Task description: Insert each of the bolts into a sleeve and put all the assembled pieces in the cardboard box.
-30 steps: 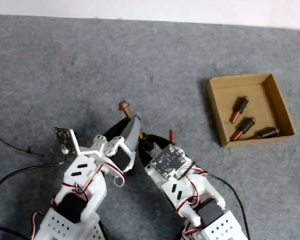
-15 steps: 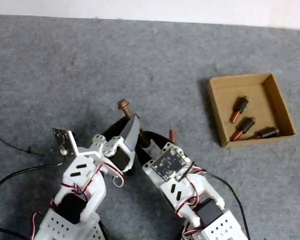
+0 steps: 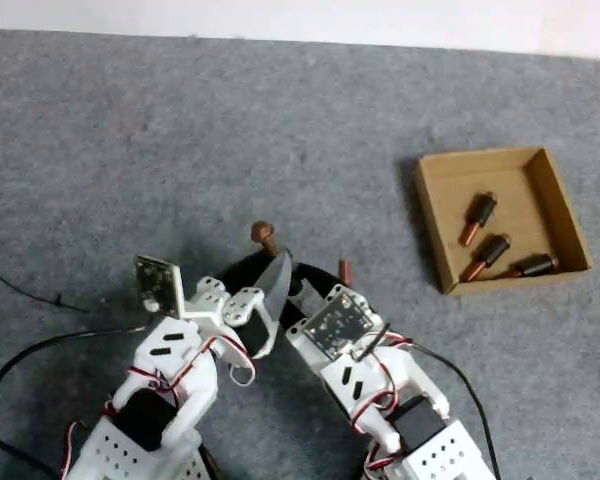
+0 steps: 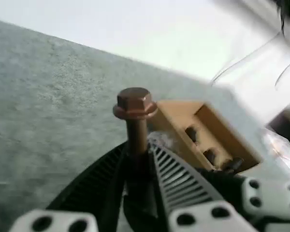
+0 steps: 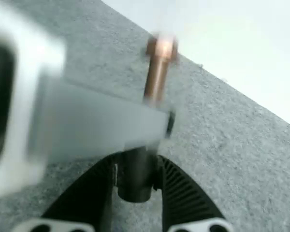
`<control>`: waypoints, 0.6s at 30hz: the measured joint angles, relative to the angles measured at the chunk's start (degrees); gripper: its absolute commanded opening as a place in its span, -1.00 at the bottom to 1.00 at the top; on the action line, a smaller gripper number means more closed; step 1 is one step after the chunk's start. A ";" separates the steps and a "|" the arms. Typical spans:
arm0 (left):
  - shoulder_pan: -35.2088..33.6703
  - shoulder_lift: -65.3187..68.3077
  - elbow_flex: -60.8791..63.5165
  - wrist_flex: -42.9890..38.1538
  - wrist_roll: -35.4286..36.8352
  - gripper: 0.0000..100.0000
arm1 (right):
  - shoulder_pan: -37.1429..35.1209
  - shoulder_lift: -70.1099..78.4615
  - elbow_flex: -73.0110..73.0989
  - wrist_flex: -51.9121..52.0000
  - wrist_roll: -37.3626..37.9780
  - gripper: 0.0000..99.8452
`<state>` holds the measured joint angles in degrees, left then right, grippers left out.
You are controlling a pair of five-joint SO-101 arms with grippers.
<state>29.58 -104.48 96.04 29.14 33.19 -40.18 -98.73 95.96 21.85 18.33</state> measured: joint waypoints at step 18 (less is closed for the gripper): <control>0.53 0.26 0.70 2.11 -2.20 -0.37 | 4.48 0.09 0.00 -5.19 0.18 -0.99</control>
<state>30.11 -104.22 96.75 31.25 30.99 -35.69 -98.64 95.96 16.66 18.51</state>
